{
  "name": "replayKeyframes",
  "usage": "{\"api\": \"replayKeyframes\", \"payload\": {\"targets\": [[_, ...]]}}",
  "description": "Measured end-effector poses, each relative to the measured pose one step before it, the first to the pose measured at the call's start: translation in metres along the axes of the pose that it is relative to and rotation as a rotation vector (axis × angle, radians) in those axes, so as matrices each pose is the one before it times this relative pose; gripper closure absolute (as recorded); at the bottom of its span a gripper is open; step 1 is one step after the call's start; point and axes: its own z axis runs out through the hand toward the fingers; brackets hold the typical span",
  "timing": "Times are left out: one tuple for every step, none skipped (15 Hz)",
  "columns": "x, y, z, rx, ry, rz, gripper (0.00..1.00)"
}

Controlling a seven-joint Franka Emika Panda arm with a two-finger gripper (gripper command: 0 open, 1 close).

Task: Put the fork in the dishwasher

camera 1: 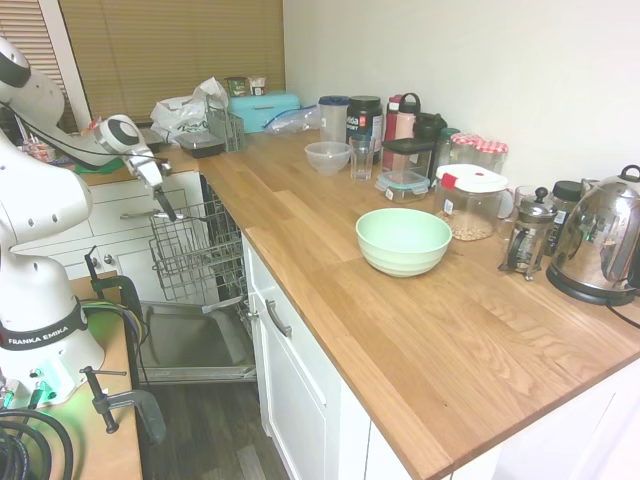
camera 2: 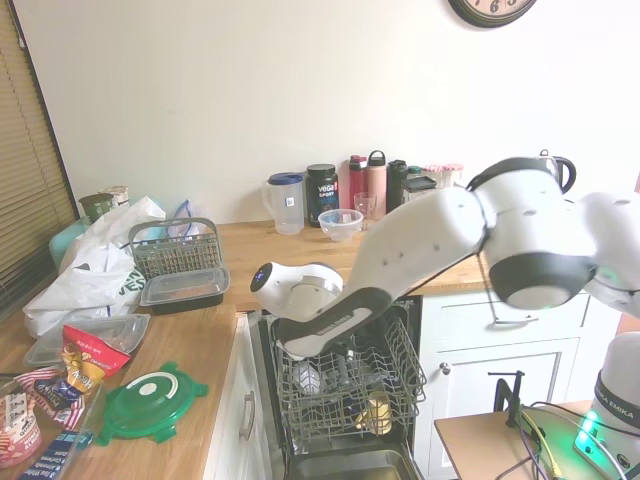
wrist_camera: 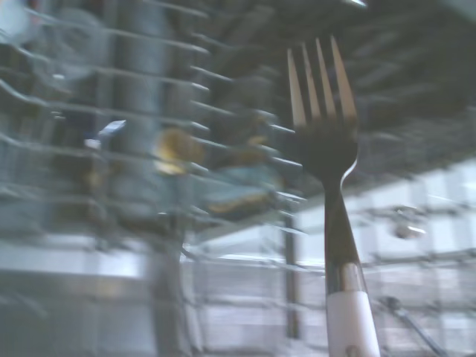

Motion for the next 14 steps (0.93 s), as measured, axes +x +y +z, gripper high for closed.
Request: {"api": "replayKeyframes", "payload": {"targets": [[-0.00423,-0.00855,-0.00508,-0.00461,-0.01166,-0.00075,0.00],[-0.00597,-0.00676,-0.01058,0.00488,-0.00457,0.00201,0.00],[-0.00553,-0.00538,-0.01103,0.00689,-0.00224,0.00231,0.00],[-0.00412,-0.00515,-0.00916,0.00424,-0.00257,0.00273,0.00],[-0.00171,-0.00624,-0.00649,0.00215,-0.00305,0.00416,0.00],[0.00116,-0.00762,-0.00331,-0.00114,-0.00433,0.00419,0.00],[0.00273,-0.00811,-0.00196,-0.00264,-0.00536,0.00398,0.00],[0.00362,-0.00718,-0.00198,-0.00149,-0.00409,0.00326,0.00],[0.00336,-0.00545,-0.00243,0.00255,-0.00254,0.00253,0.00],[0.00236,-0.00334,-0.00166,0.00194,-0.00162,0.00155,0.00],[0.00129,-0.00164,-0.00162,0.00152,-0.00231,0.00212,0.00],[0.00115,-0.00066,-0.00202,0.00164,-0.00059,0.00190,0.00],[0.00145,-0.00048,-0.00205,0.00283,-0.00175,0.00038,0.00],[0.00134,-0.00042,-0.00216,0.00374,-0.00135,0.00020,0.00]]}}
